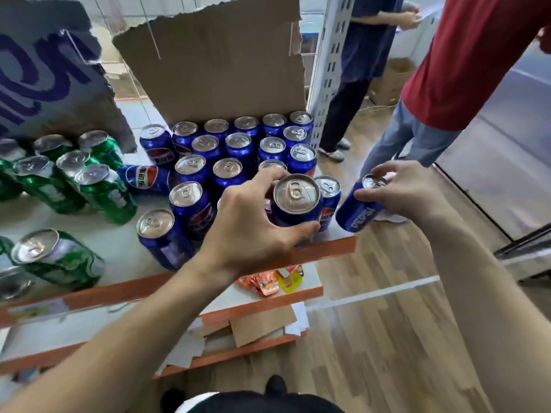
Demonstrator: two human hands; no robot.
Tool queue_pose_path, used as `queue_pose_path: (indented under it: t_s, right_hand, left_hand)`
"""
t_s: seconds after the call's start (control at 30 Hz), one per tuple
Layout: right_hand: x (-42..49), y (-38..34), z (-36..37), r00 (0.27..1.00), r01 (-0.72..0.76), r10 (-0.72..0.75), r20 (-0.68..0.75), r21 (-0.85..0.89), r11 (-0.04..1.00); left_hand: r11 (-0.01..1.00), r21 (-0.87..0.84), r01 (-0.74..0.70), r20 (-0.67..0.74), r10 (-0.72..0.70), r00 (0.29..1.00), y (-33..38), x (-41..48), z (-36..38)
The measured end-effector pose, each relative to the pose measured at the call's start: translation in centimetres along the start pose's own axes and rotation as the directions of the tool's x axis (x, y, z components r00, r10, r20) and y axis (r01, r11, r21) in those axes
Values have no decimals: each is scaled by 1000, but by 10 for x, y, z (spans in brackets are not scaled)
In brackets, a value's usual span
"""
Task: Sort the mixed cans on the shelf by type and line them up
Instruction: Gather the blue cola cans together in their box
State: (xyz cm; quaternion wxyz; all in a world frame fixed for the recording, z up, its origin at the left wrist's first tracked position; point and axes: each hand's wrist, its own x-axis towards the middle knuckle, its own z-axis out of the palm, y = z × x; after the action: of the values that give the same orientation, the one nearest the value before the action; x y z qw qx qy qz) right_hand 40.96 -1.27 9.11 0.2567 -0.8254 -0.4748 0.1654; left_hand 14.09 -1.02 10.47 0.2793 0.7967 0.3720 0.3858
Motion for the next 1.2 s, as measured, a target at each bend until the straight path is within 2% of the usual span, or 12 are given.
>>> queue_pose_path:
  t_s: [0.23,0.6,0.7,0.8,1.03,1.2]
  right_hand:
    - [29,-21,9,996,93,-93,2,9,996]
    - [70,-40,38,967,193,-184,177,-40,980]
    - [73,-34,37,963,143,-156,218,75,987]
    - [70,-23,38,934,24,-106,340,238,971]
    - [62,-4,49,841,83,-256,477,354,932]
    - [63,0,47,792,74,-274,546,360,930]
  left_hand:
    - [997,72,-12,62,8,998,-13,-7,35]
    - [995,95,31,45,-35,998,-36,-7,53]
    - [994,105,23,48,-28,998,-39,-6,58]
    - [992,122,23,50,-29,998,-38,-7,64]
    - [971,234,56,-20,-53,998,-39,-9,81]
    - [888,447,108,-109,-66,992,-33,-11,87]
